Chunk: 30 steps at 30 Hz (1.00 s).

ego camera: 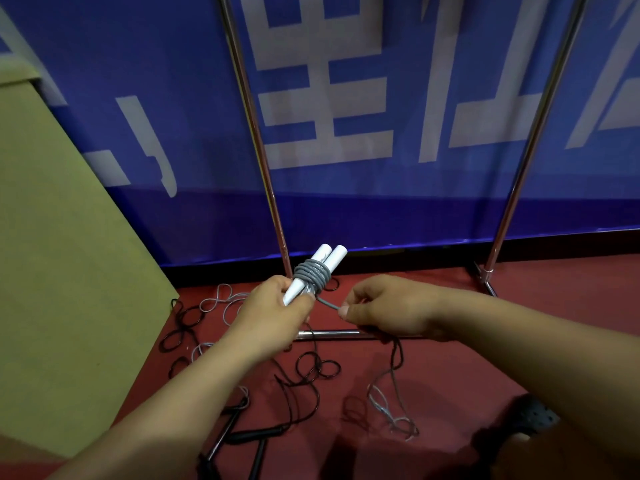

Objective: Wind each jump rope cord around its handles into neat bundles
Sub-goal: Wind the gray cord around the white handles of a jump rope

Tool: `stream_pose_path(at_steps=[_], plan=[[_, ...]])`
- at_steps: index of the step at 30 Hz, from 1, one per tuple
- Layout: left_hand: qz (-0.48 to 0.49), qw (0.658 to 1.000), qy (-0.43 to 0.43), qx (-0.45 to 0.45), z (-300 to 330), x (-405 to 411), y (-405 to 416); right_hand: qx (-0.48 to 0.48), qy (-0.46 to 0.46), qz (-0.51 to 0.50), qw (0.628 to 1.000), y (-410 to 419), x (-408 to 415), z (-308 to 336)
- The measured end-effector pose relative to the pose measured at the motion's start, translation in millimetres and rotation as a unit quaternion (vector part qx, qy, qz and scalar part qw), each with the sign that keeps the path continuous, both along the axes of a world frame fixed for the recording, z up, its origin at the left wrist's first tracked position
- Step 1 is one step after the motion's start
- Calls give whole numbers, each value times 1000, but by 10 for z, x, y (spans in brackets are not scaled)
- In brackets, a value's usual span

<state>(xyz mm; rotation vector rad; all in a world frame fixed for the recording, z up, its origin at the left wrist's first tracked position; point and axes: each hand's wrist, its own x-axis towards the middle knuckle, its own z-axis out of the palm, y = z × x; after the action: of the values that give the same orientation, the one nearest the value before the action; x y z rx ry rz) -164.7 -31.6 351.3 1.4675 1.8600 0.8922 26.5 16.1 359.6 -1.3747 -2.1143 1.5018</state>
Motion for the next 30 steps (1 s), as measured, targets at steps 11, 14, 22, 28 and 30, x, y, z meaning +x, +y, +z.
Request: stream_pose_path(at_steps=[11,14,22,28,30], plan=[[-7,1000,19,-9,-23,-15,33,89,-43,-18,995,-128,15,134],[-16,999,31,-7,-33,-20,29,170,-100,24,980,-202,25,194],[-96,984,136,-58,-81,-14,-1,342,-115,84,929,-303,36,164],[-183,967,159,-84,-89,49,-47,388,-104,106,910,-270,51,154],[-209,960,171,-78,-74,77,-63,392,-102,109,908,-249,53,155]])
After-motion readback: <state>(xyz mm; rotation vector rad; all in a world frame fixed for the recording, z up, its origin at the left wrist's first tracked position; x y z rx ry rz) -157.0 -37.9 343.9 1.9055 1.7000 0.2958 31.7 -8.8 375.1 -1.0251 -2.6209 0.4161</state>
